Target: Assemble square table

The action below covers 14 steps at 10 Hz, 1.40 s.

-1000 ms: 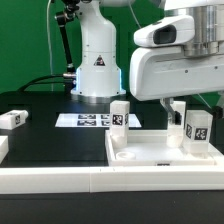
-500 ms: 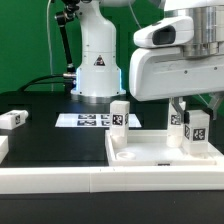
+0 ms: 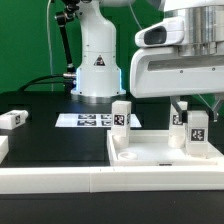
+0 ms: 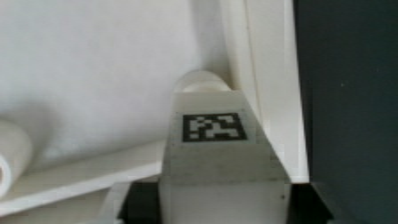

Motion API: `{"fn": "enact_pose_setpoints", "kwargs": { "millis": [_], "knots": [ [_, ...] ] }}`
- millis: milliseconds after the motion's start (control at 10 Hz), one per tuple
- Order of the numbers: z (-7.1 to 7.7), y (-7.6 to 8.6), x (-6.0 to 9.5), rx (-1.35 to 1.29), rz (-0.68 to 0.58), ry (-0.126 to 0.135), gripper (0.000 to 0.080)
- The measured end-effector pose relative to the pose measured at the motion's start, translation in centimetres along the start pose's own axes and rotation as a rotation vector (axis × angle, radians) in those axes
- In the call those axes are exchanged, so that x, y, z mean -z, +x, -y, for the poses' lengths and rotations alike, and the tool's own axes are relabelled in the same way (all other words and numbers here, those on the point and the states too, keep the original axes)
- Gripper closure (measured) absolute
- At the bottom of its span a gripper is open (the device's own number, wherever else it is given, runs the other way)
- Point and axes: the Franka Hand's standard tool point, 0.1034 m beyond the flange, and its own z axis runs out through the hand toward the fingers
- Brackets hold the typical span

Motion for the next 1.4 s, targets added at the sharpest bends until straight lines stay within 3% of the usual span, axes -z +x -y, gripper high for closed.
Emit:
{"fn": "enact_pose_setpoints", "kwargs": {
  "millis": [700,900,1000,1100,1300,1400],
  "knots": [
    [-0.2,0.17,-0.03,-0.661,-0.019,0.008,0.0509],
    [-0.17,0.32,-0.03,-0.737,-0.025,0.015,0.0509],
    [-0.11,0.27,-0.07,-0.778,-0.022,0.019,0.0433],
    [-0.08,0.25,-0.09,-0.773,-0.022,0.018,0.0433],
    [0.3,0.07,-0.09,-0.659,-0.012,0.012,0.0184],
    [0.4,0.11,-0.07,-0.626,-0.011,0.013,0.0184]
  ]
}}
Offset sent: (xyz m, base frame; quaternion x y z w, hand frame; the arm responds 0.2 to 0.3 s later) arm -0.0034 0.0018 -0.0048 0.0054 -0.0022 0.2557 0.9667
